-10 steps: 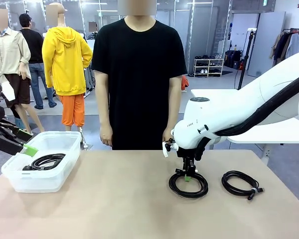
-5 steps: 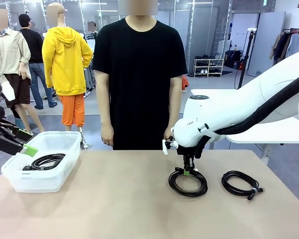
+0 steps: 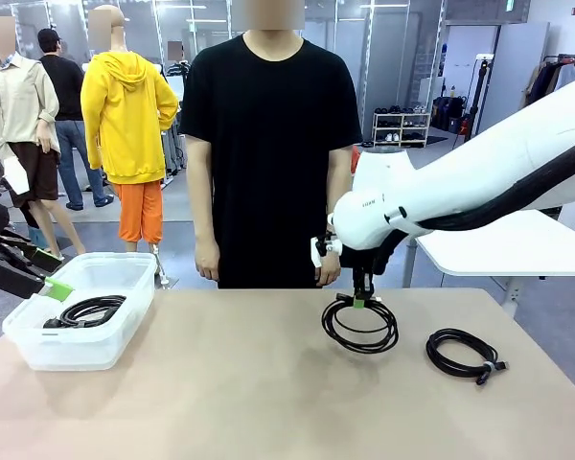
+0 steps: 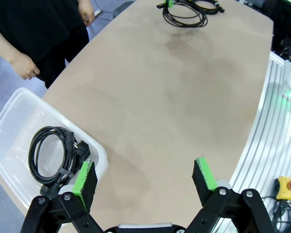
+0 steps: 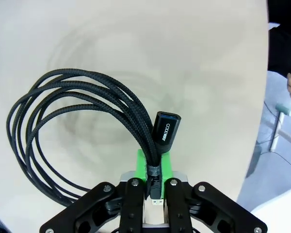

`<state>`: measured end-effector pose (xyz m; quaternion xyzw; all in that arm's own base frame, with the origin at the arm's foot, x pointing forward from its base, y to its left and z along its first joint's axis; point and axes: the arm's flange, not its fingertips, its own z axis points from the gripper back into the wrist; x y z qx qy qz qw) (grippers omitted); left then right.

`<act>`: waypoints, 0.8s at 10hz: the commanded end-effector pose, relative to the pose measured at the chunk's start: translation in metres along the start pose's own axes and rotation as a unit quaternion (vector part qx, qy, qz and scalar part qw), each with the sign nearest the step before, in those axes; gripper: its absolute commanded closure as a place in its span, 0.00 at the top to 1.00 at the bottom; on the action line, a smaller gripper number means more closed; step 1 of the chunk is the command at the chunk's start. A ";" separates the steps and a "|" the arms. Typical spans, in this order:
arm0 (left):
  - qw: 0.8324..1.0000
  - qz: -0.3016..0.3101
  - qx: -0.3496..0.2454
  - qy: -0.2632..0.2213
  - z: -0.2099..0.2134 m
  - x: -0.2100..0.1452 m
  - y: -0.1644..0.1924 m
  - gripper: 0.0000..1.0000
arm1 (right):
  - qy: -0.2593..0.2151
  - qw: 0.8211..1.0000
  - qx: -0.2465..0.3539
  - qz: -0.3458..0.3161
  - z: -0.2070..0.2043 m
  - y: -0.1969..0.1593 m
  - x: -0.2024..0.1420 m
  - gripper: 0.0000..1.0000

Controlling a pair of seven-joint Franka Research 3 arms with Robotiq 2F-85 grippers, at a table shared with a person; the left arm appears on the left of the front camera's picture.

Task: Organize and store the cables.
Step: Place the USB Extension Cable into the Organizing box.

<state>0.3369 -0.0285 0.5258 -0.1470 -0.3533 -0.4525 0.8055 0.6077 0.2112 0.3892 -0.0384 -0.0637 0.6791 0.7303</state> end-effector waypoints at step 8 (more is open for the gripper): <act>1.000 0.005 -0.001 0.009 0.001 0.000 -0.002 1.00 | 0.019 1.000 0.014 0.008 -0.025 0.058 0.233 0.00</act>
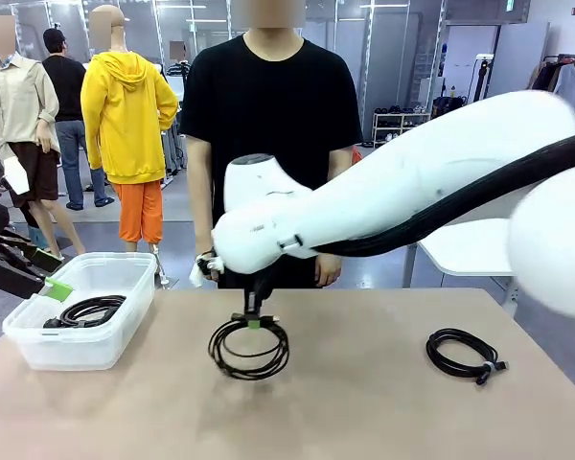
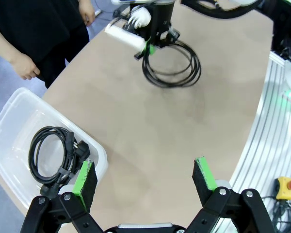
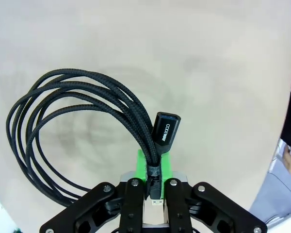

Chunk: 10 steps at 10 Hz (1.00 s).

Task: Organize and store the cables.
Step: Place the USB Extension Cable into the Organizing box.

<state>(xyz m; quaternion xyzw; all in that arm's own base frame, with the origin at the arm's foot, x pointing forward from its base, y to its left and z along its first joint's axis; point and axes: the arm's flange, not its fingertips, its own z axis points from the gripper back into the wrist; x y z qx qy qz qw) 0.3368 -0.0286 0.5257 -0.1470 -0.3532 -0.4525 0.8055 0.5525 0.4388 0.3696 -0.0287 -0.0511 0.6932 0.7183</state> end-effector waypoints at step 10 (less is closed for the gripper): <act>1.000 0.005 -0.001 0.009 0.002 0.000 -0.002 1.00 | -0.008 1.000 0.023 0.000 -0.023 0.009 -0.011 1.00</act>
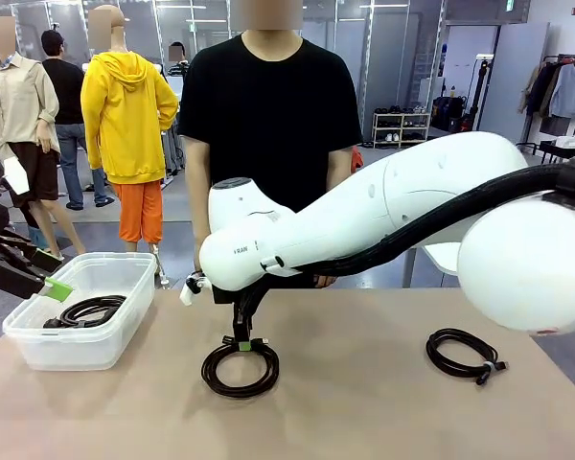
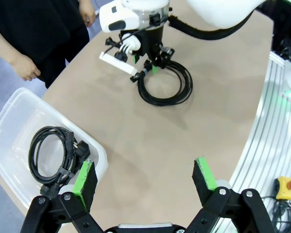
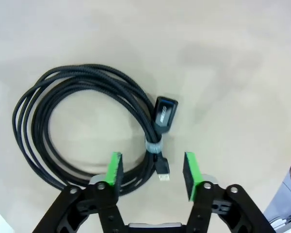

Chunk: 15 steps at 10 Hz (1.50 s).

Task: Organize and store the cables.
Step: Place the USB Extension Cable into the Organizing box.

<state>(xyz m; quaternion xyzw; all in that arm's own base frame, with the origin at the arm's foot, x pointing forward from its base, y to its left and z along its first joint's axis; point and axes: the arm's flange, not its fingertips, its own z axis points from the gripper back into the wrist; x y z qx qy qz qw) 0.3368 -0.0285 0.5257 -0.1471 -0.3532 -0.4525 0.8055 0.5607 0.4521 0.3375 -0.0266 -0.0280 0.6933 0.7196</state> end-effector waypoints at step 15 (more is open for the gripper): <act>0.944 -0.213 -0.023 0.250 -0.236 0.160 -0.037 1.00 | -0.388 0.859 -0.117 -0.314 0.090 0.180 -0.543 1.00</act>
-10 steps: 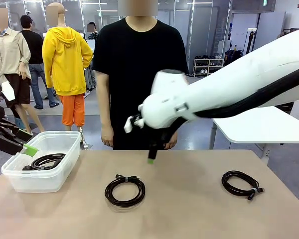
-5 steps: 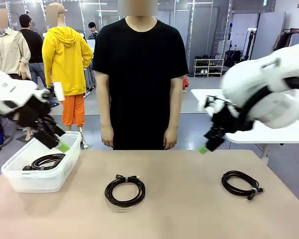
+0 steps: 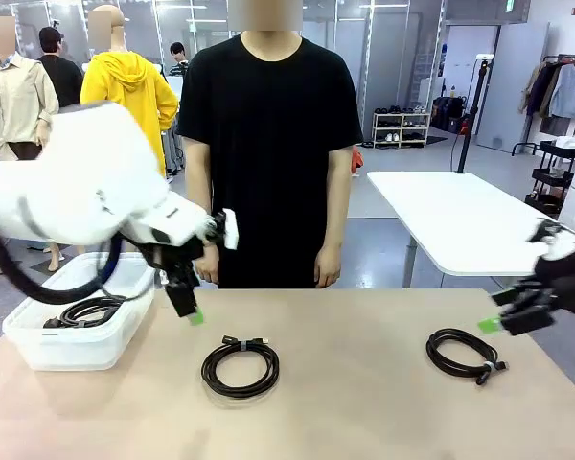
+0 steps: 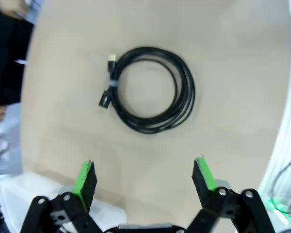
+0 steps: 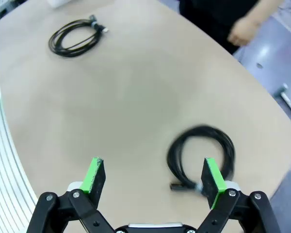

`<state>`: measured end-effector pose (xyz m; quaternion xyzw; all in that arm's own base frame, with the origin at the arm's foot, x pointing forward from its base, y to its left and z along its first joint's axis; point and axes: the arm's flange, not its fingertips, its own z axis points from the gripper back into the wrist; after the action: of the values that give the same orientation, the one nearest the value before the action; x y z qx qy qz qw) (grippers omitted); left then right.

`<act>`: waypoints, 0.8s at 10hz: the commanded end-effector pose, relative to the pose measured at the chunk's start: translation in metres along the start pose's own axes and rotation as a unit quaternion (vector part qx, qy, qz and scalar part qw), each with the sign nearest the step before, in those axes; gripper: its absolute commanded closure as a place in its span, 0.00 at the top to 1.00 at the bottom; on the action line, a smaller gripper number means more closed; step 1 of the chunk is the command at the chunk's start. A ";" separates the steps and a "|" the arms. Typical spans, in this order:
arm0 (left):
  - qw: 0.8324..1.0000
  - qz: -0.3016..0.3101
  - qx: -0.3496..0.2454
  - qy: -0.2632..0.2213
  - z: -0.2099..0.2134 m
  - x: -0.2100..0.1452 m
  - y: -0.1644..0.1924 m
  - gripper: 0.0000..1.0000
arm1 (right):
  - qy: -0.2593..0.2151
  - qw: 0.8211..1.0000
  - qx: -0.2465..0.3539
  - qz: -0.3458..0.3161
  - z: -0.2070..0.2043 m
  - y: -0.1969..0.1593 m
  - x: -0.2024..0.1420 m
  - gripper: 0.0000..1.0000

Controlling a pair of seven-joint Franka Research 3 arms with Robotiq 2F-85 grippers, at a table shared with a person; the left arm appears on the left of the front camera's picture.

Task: Organize and store the cables.
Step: Place the USB Extension Cable into the Organizing box.

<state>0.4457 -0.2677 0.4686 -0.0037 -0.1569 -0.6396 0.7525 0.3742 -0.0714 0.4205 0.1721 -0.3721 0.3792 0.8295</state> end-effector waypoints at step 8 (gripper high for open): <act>0.997 -0.045 -0.002 0.055 -0.086 0.043 0.016 1.00 | -0.096 0.988 0.063 0.099 0.057 -0.017 -0.093 1.00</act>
<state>0.4896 -0.3249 0.3956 0.0360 -0.1133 -0.6682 0.7344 0.3145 -0.1637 0.3798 0.2293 -0.4504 0.4842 0.7143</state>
